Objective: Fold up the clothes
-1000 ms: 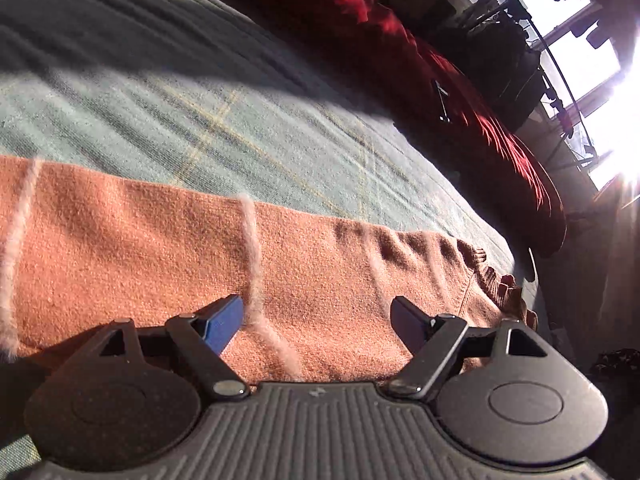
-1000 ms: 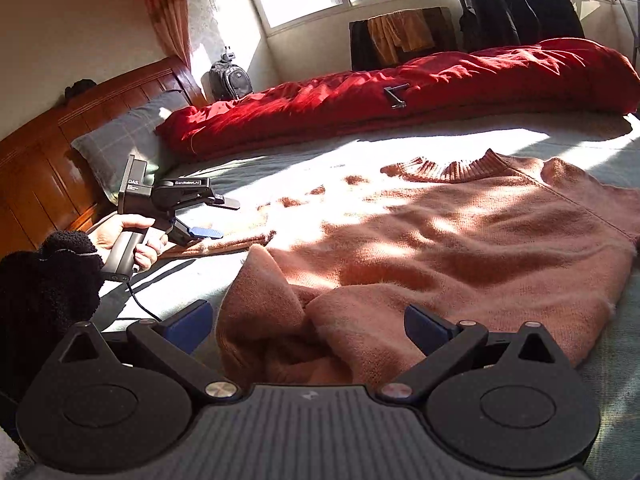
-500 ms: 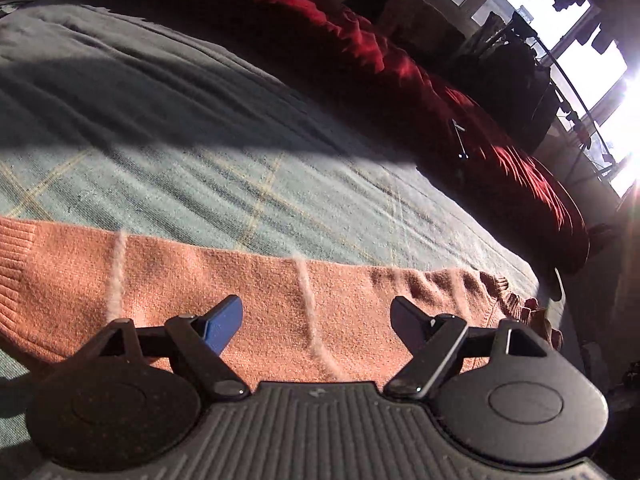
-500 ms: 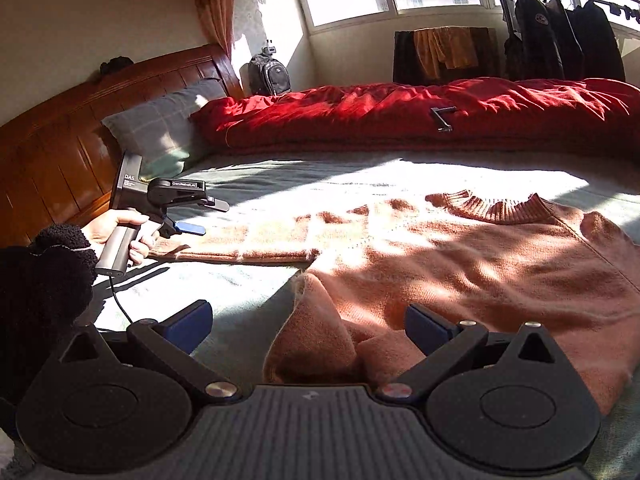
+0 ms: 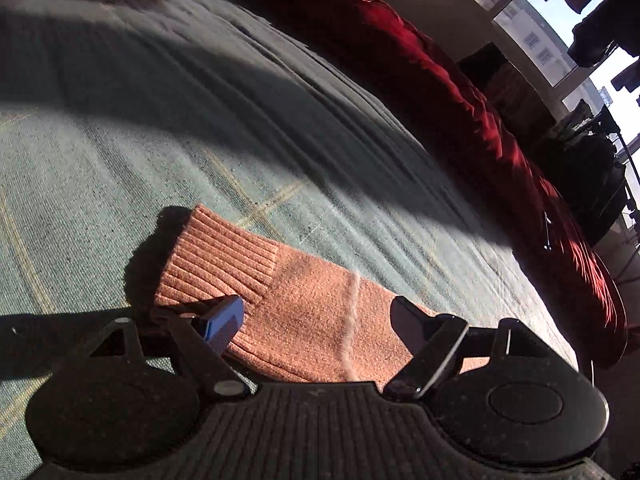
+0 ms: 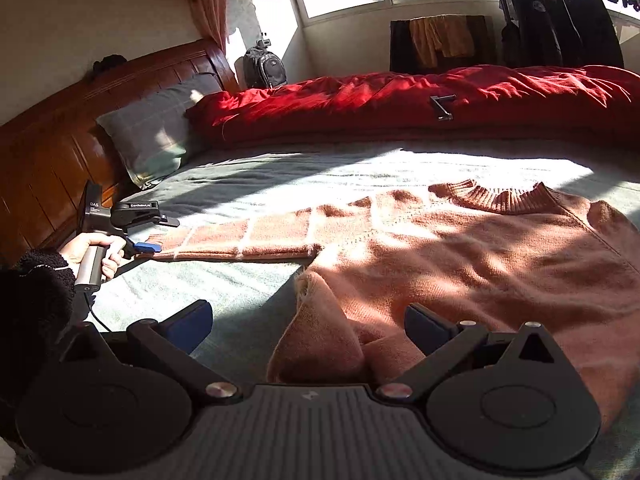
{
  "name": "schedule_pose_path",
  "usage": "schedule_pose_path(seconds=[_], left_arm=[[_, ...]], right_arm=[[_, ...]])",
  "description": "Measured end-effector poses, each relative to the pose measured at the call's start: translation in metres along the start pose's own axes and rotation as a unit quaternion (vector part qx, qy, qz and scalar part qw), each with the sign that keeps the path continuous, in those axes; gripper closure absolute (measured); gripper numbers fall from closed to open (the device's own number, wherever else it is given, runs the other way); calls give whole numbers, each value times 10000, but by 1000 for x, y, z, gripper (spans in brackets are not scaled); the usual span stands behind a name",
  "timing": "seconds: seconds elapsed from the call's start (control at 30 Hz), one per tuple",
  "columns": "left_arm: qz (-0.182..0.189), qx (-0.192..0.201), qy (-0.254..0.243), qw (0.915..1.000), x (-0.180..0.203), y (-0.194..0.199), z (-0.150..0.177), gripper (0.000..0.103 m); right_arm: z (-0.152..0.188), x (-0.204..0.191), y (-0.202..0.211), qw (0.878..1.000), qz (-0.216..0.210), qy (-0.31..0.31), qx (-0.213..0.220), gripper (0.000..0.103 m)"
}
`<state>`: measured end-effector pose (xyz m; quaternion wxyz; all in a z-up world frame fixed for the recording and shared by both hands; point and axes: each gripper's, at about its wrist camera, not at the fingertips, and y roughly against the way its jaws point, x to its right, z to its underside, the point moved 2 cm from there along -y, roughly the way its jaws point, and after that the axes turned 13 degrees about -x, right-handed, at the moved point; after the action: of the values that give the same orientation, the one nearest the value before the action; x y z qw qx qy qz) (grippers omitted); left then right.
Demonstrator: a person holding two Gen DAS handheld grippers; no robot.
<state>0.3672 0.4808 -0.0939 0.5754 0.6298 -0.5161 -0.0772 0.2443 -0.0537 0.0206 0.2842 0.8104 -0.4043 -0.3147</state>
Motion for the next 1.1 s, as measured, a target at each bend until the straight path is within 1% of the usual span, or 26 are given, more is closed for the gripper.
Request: schedule_pose_path(seconds=[0.03, 0.07, 0.13, 0.2, 0.27, 0.33, 0.4, 0.47, 0.57, 0.7, 0.77, 0.8, 0.83, 0.93, 1.0, 1.03, 1.1], left_arm=[[-182, 16, -52, 9998, 7, 0, -1, 23], [-285, -1, -144, 9995, 15, -1, -1, 23], [-81, -197, -527, 9984, 40, -7, 2, 23], [273, -406, -1028, 9935, 79, -17, 9, 23], [702, -668, -1472, 9844, 121, -33, 18, 23], [1182, -965, -1849, 9708, 161, -51, 27, 23], [1589, -1246, -2027, 9582, 194, -71, 38, 22], [1811, -1508, -2086, 9492, 219, -94, 46, 22], [1971, -1763, -2010, 9432, 242, -127, 51, 22], [2125, -1848, -1879, 9409, 260, -153, 56, 22], [2041, -1775, -1940, 9430, 268, -163, 56, 22], [1964, -1729, -1956, 9451, 271, -169, 55, 22], [1839, -1664, -1937, 9492, 272, -175, 52, 22], [1682, -1493, -1870, 9563, 272, -181, 44, 22], [1499, -1357, -1901, 9607, 274, -178, 41, 22], [1384, -1287, -1964, 9621, 277, -174, 42, 23], [1163, -1170, -2236, 9606, 284, -163, 47, 23]], right_arm=[[-1, -2, -1, 10000, 0, 16, 4, 0], [-2, -4, -1, 10000, 11, 39, 4, 0], [-3, -9, -2, 10000, 27, 77, 3, 0], [-3, -14, -2, 9999, 55, 112, 3, 0], [-3, -18, -2, 9999, 88, 119, 6, 0], [-1, -21, -1, 9998, 159, 108, 14, 0], [2, -24, 1, 9997, 234, 78, 14, 0], [5, -26, 4, 9995, 303, 35, 27, 0], [11, -28, 11, 9989, 473, -9, 40, 0], [20, -27, 19, 9973, 727, -32, 34, 0], [24, -24, 20, 9966, 815, -104, -13, 0], [26, -22, 20, 9962, 862, -145, -33, 0], [28, -21, 22, 9956, 915, -187, -51, 0], [34, -16, 28, 9941, 1044, -295, -55, 0], [37, -11, 32, 9929, 1124, -380, -37, 0], [38, -8, 35, 9923, 1170, -413, -30, 0], [39, -2, 40, 9911, 1252, -456, -12, 0]])
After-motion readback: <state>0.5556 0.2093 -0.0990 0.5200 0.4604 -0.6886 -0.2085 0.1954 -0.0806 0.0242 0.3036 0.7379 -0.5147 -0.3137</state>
